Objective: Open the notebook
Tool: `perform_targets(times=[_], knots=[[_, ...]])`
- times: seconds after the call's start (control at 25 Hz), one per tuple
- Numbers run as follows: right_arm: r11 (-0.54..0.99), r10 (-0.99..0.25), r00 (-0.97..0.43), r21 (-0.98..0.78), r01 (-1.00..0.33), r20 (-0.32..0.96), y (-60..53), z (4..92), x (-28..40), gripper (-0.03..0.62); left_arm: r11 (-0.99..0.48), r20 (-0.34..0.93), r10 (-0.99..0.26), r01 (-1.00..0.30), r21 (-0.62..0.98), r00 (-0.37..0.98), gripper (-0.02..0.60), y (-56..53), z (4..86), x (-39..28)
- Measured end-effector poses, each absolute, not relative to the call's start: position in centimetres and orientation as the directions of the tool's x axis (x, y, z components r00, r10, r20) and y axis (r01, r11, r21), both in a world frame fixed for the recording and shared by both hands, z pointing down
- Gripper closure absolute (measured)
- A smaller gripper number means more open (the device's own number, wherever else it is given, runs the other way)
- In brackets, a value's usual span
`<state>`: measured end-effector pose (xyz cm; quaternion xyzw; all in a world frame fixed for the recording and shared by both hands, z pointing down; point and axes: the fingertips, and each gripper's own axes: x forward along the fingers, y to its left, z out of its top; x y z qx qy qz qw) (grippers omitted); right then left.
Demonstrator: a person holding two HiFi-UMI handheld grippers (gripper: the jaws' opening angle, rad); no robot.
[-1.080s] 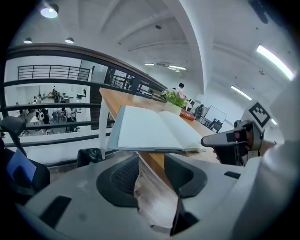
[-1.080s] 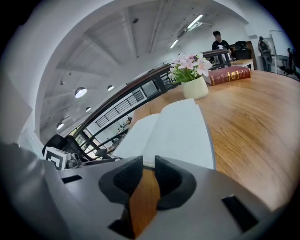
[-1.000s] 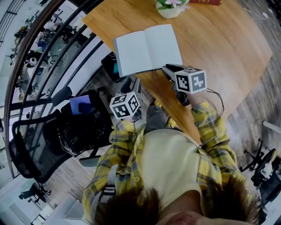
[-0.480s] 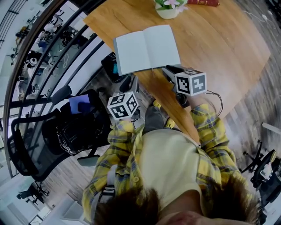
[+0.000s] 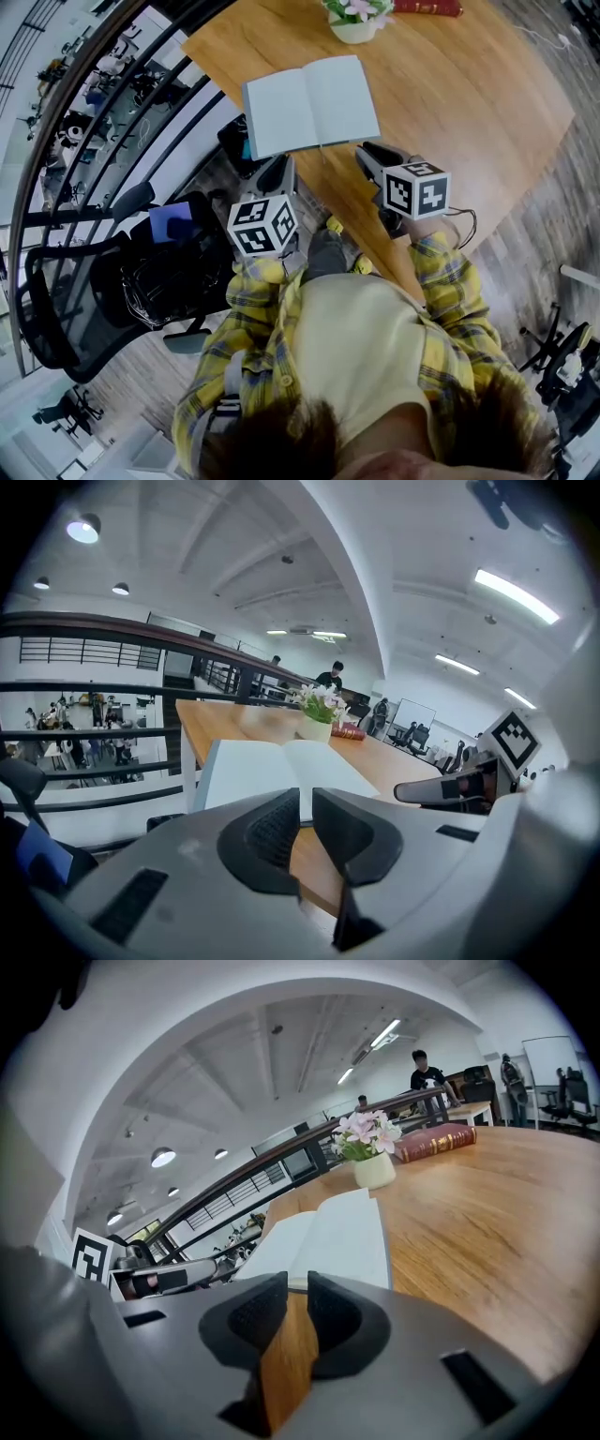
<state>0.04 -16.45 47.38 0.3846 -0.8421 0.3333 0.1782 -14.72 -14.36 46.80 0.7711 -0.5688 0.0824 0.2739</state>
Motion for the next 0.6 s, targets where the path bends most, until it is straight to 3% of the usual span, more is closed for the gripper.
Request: perform_targets(times=[0.6], knots=[[0.437,-0.652,-0.584,-0.389,-0.811,0.485,-15.1,44.3,3.9,0.511,-0.267,0.448,-0.812,-0.921,0.285,0.374,0.563,-13.7,44.6,-12.0]])
